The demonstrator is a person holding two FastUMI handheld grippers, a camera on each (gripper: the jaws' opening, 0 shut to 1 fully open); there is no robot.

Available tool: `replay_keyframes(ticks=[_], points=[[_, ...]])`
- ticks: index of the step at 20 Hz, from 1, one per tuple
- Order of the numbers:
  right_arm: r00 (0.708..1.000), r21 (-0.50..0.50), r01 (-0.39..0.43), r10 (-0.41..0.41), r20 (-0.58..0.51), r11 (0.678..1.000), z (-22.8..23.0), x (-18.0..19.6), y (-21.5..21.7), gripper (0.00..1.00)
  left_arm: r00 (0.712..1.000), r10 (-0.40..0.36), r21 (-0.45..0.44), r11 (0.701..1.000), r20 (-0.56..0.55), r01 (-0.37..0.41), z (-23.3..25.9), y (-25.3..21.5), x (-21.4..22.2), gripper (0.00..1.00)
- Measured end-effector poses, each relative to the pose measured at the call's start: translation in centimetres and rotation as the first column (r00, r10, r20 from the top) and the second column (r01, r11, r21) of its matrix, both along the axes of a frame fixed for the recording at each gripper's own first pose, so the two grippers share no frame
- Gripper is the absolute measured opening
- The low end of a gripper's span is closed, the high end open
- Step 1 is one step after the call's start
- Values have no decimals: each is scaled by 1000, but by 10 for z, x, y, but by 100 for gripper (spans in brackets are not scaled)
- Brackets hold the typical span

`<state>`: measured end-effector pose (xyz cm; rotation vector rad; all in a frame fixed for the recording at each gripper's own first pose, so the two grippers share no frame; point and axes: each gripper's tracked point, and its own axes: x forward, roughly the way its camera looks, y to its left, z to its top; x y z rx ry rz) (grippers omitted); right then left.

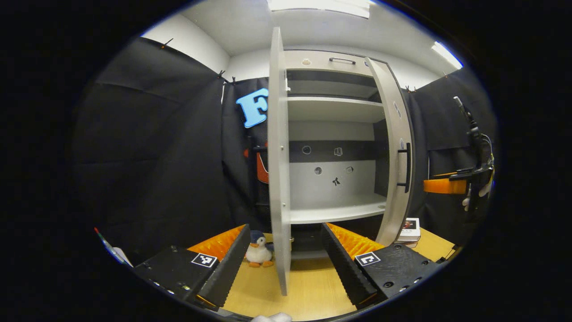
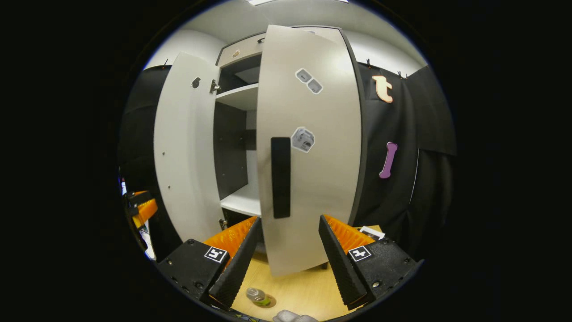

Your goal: Grasp the bottle in the cabinet with the left hand and place it on the coaster, then close the right door with the right hand and the left door with the left hand.

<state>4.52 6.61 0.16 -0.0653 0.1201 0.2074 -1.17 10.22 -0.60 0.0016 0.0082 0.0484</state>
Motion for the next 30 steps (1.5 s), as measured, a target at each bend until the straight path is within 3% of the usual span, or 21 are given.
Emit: replay_keyframes(ticks=[7, 12, 20, 29, 30], points=[[998, 28, -3, 4, -64, 1000, -30, -33, 14, 81, 994, 97, 25, 995, 46, -98, 20, 69, 11, 96], [997, -30, 32, -34, -72, 999, -34, -53, 0, 81, 985, 152, 51, 986, 76, -156, 33, 100, 35, 96], [990, -41, 121, -124, -71, 992, -31, -77, -33, 81, 981, 166, 10, 986, 97, -168, 53, 114, 80, 96], [989, -8, 107, -107, -98, 994, -34, -76, -59, 81, 969, 227, 23, 973, 96, -230, 58, 110, 85, 91], [991, -10, 98, -99, -95, 995, -33, -74, -60, 81, 967, 235, 28, 971, 98, -239, 59, 110, 83, 84]])
